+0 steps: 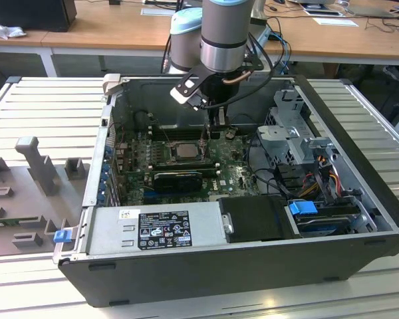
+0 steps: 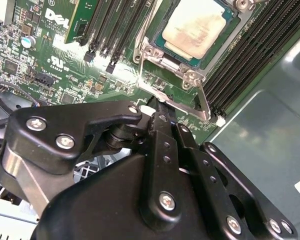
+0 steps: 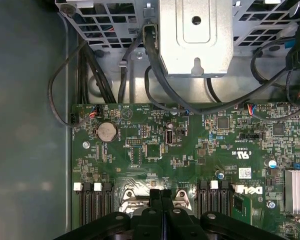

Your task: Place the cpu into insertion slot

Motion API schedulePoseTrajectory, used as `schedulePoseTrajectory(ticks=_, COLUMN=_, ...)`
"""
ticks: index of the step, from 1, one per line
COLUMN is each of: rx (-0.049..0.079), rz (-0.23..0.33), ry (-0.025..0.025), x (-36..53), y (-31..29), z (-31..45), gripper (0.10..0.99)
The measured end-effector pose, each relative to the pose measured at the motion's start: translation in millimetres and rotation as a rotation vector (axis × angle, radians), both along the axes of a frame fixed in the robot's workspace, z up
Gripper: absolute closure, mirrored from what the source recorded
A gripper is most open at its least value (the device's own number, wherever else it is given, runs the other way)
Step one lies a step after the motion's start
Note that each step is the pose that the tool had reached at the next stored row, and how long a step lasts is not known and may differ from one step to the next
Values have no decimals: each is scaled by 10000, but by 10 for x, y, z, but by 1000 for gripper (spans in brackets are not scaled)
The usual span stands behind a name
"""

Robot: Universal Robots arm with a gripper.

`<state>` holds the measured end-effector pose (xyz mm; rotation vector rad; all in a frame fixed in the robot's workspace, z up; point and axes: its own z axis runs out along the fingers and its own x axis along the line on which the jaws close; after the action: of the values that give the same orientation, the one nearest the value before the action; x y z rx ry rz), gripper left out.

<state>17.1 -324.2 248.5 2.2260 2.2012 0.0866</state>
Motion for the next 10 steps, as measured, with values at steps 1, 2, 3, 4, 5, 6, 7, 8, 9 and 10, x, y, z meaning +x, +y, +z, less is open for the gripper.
schedulePoseTrajectory(ticks=1, rx=0, rz=0, ry=0, x=-2, y=0, z=0, gripper=980)
schedulePoseTrajectory(ticks=2, rx=0, rz=-1, ry=0, x=-5, y=0, z=0, gripper=980)
schedulePoseTrajectory(ticks=3, rx=0, rz=-1, ry=0, x=-7, y=0, z=0, gripper=980)
schedulePoseTrajectory(ticks=4, rx=0, rz=-1, ry=0, x=-9, y=0, z=0, gripper=980)
schedulePoseTrajectory(ticks=5, rx=1, rz=-1, ry=0, x=-11, y=0, z=0, gripper=980)
schedulePoseTrajectory(ticks=6, rx=0, rz=-1, ry=0, x=-14, y=0, z=0, gripper=980)
schedulePoseTrajectory(ticks=7, rx=0, rz=-1, ry=0, x=-16, y=0, z=0, gripper=980)
schedulePoseTrajectory(ticks=8, rx=0, rz=0, ry=0, x=-18, y=0, z=0, gripper=980)
schedulePoseTrajectory(ticks=9, rx=0, rz=0, ry=0, x=-19, y=0, z=0, gripper=980)
schedulePoseTrajectory(ticks=10, rx=1, rz=-1, ry=0, x=-22, y=0, z=0, gripper=980)
